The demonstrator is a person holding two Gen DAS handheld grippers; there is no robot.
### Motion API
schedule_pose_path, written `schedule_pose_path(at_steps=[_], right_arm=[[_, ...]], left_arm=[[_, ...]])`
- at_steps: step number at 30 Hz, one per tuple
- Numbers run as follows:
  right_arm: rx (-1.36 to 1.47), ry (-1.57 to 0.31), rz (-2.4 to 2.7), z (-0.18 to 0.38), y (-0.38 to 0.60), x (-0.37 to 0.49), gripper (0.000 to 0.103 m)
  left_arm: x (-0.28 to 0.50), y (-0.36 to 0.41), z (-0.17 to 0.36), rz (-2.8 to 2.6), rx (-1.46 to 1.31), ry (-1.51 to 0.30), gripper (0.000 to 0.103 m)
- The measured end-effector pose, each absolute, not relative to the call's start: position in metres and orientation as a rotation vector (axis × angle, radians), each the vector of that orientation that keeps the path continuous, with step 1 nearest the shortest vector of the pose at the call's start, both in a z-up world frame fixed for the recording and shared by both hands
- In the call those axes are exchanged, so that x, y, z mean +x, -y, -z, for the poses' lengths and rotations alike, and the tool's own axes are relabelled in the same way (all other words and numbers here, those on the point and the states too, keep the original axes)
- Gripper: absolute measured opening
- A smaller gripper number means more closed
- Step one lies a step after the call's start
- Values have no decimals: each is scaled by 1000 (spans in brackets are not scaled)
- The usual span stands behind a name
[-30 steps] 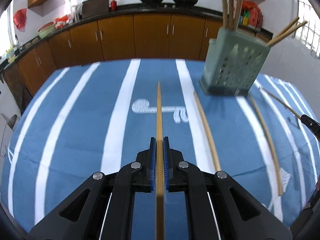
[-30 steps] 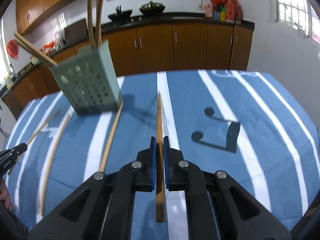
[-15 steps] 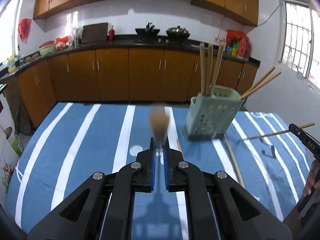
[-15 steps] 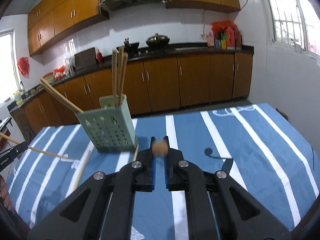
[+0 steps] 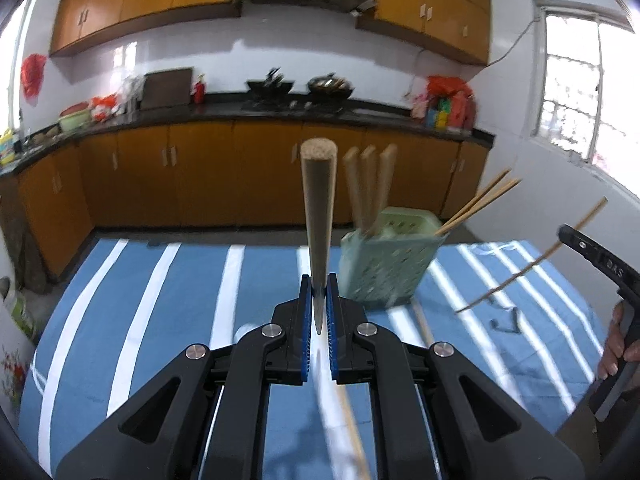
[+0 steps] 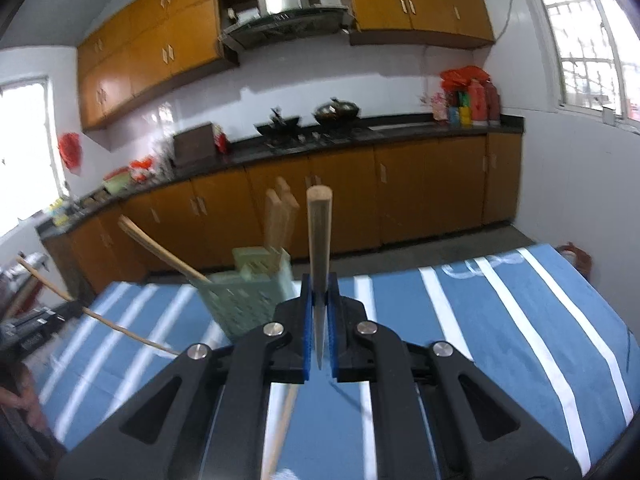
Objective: Organize utensils
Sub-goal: 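Lower both chopsticks into the green basket with both tools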
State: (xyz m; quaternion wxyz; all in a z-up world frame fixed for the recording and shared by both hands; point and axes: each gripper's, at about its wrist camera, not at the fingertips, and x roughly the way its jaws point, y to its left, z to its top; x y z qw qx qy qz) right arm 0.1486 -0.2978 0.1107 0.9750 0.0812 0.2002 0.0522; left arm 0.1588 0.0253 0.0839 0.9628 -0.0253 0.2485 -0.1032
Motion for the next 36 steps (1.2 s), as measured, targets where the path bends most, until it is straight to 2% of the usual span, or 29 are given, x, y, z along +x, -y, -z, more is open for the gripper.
schedule_pose_path(at_steps=[6, 12, 24, 36], right_arm=[[224, -319, -249, -168, 293, 140, 8], [198, -246, -245, -191, 276, 147, 8], [154, -283, -180, -170, 254, 217, 8], [163, -369, -184, -140, 248, 248, 8]], left_arm=[[155, -5, -124, 319, -48, -435, 7], [165, 15, -153, 340, -60, -359, 7], [234, 37, -128, 276, -24, -451, 7], [243, 40, -124, 287, -58, -466, 7]])
